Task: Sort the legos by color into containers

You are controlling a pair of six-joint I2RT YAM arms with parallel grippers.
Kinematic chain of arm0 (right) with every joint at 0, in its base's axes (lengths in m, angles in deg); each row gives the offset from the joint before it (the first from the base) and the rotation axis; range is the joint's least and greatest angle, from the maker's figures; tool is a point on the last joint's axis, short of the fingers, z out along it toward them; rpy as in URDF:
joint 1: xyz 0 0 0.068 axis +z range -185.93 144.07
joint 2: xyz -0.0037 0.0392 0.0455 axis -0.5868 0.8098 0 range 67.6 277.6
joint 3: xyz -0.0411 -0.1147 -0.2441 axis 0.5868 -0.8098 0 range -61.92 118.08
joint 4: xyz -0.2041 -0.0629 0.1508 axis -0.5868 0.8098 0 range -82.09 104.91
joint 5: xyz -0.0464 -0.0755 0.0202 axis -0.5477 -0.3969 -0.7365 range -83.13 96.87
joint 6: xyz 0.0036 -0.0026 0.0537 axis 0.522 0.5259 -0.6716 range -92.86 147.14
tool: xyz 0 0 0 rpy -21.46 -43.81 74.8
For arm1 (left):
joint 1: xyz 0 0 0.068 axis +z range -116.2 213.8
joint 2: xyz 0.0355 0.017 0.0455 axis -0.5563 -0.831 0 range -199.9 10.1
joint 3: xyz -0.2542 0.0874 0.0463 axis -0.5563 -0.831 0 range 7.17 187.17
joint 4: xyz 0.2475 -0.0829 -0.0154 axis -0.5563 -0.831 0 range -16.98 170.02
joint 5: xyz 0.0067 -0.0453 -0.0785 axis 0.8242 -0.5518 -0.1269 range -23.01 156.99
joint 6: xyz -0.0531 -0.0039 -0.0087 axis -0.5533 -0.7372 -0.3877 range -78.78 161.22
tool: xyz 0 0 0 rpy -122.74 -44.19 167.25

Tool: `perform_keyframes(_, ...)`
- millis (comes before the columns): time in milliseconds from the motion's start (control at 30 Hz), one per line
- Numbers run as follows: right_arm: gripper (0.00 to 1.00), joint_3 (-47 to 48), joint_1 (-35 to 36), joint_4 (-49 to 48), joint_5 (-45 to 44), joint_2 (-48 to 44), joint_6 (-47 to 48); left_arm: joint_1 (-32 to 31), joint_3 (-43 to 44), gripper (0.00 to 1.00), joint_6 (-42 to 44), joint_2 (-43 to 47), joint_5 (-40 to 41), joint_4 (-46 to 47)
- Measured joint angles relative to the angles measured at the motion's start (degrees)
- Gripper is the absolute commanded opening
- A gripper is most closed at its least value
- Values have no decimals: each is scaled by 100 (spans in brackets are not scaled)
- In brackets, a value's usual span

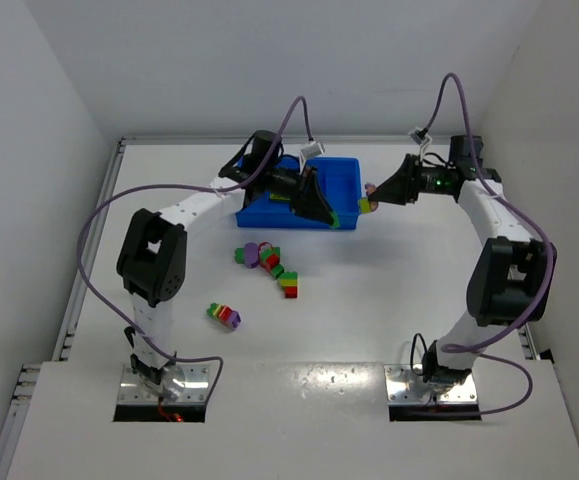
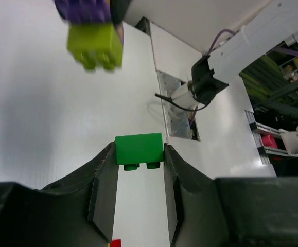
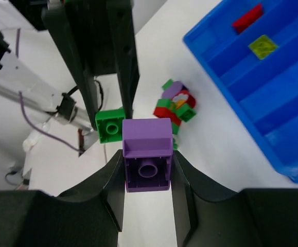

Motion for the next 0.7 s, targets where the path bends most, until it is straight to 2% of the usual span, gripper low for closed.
perform_keyframes(167,0,125,-236,-61,-90,44,0,15,-254,0,293,20,131,-391)
perform_keyframes(267,0,144,-221,-94,-127,59,-4,20,-254,0,435,37,754,-435)
perform_keyframes(400,0,162,-205,-127,-179,116,-37,-31,24,0,579,-4,2476,-560)
perform_keyframes(567,0,164,-205,-155,-323,114,-94,-184,1814,0,739,-841,4975,-826)
perform_keyframes(700,0,116,-232,-170,-455,13,-151,-304,2354,0,826,-1386,6288,-859)
